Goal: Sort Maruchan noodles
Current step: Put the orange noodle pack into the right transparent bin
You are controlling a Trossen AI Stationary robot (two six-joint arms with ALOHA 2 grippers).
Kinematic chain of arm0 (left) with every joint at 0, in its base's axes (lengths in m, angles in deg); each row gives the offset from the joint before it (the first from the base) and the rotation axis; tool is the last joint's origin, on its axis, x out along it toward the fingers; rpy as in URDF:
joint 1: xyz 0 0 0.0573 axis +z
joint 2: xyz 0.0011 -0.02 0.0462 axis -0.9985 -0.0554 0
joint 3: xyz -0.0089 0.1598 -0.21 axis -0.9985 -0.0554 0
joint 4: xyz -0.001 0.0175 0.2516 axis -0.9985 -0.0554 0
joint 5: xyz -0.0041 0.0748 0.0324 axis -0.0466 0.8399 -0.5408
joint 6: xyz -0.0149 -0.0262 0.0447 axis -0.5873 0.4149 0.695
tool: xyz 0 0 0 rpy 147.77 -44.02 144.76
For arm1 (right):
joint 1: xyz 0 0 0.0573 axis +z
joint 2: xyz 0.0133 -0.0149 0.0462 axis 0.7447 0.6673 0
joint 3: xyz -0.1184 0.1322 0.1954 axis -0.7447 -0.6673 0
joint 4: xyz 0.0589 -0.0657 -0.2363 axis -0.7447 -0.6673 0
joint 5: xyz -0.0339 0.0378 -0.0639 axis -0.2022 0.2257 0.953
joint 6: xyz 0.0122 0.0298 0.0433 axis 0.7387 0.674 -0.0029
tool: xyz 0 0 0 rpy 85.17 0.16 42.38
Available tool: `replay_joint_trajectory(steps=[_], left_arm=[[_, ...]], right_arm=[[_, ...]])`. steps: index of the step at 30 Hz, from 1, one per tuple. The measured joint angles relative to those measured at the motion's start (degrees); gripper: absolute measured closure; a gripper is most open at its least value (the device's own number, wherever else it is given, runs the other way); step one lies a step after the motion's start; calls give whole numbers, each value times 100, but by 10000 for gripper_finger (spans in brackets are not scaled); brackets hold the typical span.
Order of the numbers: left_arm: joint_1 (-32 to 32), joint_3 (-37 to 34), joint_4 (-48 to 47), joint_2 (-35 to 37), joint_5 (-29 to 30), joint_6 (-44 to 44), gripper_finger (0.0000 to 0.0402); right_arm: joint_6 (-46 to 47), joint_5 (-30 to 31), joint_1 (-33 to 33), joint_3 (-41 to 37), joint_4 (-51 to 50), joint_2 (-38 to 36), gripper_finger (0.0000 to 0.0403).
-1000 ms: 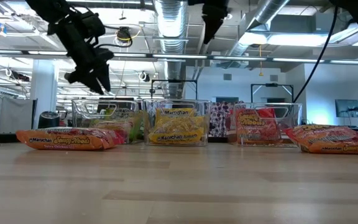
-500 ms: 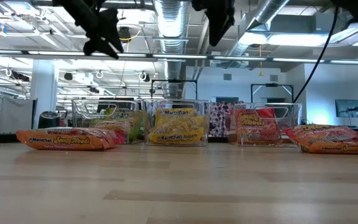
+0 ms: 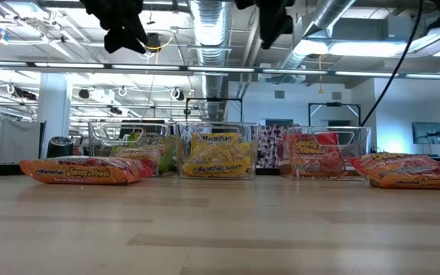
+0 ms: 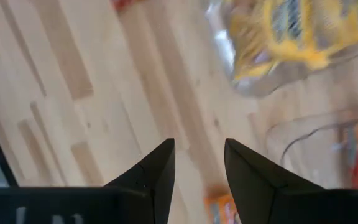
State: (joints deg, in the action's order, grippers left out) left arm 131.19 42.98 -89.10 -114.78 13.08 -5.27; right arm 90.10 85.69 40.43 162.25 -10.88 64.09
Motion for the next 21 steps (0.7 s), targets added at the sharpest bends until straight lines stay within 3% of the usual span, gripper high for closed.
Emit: replay_joint_trajectory(steps=[12,21], left_arm=[[-221,-59,-184,22,79,333,248],[-238,-140,-202,22,85,225,248]], right_arm=[[1524,-223,952,-3224,-3,-1504,241],[2634,-375,1394,-5022,81,-2622,241]])
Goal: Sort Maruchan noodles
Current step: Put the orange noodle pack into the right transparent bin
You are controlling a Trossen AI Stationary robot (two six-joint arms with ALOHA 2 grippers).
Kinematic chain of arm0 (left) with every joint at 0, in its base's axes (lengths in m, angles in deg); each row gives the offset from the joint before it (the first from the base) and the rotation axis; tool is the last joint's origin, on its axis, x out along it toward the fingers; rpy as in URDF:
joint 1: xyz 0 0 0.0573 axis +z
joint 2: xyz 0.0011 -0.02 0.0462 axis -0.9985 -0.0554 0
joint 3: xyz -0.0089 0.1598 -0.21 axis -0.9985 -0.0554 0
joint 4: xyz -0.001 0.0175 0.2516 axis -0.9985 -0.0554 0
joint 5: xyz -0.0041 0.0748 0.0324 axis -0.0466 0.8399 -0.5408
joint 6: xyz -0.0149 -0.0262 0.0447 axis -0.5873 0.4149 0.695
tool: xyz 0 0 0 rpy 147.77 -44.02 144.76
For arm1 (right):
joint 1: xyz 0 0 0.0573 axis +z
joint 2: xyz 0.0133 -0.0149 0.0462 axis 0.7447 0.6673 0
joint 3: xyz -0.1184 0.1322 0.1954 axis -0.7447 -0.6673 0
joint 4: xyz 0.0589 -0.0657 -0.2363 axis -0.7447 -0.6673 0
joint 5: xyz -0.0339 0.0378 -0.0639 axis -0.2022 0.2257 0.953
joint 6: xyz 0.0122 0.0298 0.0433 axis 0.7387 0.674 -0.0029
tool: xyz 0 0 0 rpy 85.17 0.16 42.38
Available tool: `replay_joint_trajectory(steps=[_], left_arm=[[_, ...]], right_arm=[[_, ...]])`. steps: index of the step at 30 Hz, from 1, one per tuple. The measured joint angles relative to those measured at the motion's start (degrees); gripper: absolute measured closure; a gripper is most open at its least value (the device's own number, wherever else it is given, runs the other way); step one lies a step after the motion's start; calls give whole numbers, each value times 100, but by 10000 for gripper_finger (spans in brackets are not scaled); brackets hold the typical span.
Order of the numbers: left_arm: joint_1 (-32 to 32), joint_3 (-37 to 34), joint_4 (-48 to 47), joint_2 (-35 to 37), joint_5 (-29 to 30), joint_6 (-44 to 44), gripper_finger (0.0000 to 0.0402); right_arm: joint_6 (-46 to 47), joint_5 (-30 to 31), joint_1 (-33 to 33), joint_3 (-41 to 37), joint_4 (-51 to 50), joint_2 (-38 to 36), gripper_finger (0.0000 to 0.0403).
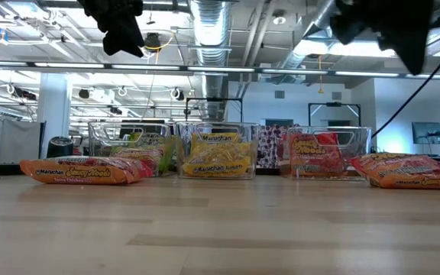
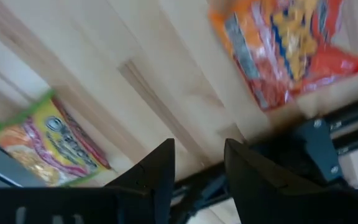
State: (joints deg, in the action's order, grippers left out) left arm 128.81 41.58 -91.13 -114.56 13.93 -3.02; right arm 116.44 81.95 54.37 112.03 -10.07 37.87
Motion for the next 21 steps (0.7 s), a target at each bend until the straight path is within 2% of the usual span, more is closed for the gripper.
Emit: replay_joint_trajectory(steps=[5,13,21], left_arm=[[0,0,3,0,-2,-72,248],[-3,0,5,0,-4,-271,248],[-3,0,32,0,4,-424,248]], right_arm=[[-8,-57,123,-771,77,-289,241],[-394,-327,134,-1670,989,-349,241],[-924,568,71,-2102,1588,-313,241]])
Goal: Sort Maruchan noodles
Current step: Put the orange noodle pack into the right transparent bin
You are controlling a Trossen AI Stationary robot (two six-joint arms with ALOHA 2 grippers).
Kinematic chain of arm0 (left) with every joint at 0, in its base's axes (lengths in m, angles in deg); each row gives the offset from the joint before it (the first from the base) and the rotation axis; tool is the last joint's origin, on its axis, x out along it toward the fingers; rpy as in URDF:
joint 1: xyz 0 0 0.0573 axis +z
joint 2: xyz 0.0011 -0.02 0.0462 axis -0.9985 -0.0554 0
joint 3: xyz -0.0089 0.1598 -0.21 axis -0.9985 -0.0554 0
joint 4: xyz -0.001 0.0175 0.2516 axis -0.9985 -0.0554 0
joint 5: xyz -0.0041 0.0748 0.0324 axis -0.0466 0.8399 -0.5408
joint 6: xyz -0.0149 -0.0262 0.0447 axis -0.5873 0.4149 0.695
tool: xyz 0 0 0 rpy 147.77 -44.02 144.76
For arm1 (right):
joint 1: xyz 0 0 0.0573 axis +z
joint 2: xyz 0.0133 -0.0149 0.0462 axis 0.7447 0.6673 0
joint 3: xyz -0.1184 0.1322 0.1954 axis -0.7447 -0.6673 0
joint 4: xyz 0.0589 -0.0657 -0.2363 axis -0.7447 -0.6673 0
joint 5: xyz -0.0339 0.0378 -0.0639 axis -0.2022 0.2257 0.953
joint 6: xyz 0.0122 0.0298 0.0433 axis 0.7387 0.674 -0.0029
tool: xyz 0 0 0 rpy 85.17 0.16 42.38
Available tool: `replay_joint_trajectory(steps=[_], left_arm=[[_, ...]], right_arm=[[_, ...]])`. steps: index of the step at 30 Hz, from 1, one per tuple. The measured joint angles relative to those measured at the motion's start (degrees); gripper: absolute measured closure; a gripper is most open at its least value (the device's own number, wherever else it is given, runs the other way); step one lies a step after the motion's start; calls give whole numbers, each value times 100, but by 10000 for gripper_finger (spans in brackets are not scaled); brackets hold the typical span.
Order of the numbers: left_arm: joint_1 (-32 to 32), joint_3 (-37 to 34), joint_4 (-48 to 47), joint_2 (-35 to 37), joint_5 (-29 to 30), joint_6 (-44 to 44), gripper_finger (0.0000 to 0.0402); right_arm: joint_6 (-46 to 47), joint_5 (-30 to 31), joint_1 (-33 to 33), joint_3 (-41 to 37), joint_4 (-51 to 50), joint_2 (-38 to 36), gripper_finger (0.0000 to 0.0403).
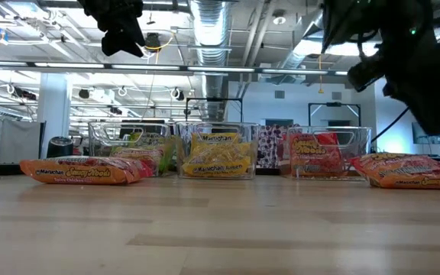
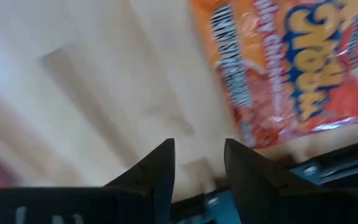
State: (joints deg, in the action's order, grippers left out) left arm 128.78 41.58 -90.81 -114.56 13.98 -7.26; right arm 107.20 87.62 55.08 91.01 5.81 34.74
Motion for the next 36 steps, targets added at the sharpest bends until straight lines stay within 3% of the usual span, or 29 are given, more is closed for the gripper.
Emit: replay_joint_trajectory(steps=[9,26,30,36], left_arm=[[0,0,32,0,148,-158,248],[0,-2,165,0,450,-455,248],[0,-2,165,0,448,-459,248],[0,-2,168,0,452,-459,248]], right_arm=[[248,670,-35,-848,377,-4,241],[557,654,-265,-2014,2038,78,245],[562,537,-254,-2022,2072,232,280],[570,430,-249,-2010,2136,283,377]])
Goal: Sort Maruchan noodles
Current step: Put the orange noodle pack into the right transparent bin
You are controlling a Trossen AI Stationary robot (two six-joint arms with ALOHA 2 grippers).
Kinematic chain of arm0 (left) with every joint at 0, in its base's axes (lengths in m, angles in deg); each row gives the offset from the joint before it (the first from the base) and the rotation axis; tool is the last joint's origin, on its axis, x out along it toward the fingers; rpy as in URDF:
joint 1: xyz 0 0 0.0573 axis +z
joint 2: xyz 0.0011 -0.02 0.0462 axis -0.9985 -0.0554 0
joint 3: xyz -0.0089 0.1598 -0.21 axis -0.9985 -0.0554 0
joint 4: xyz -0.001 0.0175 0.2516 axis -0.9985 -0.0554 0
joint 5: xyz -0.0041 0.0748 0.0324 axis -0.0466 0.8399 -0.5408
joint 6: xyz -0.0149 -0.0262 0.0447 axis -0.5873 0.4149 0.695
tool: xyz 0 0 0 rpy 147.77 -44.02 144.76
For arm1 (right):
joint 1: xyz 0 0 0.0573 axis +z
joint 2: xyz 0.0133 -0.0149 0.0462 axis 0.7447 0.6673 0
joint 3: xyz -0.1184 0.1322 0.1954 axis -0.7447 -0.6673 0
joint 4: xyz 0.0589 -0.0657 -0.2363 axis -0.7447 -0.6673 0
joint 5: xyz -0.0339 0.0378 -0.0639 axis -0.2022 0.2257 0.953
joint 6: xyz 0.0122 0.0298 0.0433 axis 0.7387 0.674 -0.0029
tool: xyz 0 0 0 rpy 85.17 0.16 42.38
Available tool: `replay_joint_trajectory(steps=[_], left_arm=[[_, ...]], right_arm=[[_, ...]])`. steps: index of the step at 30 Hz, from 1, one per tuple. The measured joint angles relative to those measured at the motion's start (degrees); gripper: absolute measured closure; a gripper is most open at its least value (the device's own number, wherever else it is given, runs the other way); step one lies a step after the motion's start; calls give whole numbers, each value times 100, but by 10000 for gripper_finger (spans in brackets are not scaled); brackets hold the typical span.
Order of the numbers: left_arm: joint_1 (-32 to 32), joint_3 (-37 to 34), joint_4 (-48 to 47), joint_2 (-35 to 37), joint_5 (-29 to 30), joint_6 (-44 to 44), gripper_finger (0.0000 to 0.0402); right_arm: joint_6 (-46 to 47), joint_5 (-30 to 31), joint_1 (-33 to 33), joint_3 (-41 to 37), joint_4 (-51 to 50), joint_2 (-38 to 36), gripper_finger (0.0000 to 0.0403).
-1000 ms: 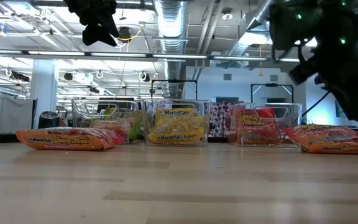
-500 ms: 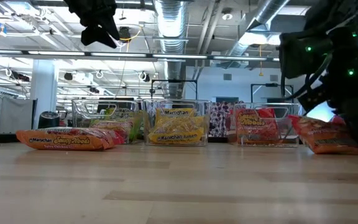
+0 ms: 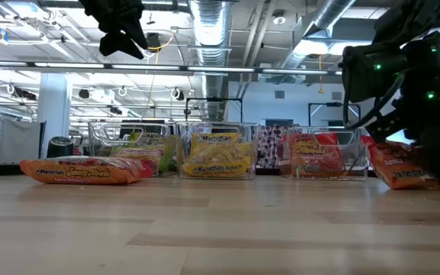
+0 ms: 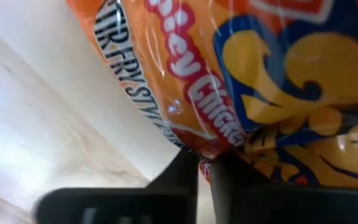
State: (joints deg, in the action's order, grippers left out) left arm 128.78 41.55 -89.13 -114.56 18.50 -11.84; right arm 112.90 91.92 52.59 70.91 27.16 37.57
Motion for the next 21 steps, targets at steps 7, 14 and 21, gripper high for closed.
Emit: replay_joint_trajectory(steps=[7,14,21], left_arm=[[0,-2,0,0,5,-1,248],[0,-2,2,0,7,-1,248],[0,-2,7,0,9,14,248]], right_arm=[[-16,-84,0,216,-148,16,391],[-7,-277,222,863,-611,28,397],[359,-280,707,1527,-1034,21,397]])
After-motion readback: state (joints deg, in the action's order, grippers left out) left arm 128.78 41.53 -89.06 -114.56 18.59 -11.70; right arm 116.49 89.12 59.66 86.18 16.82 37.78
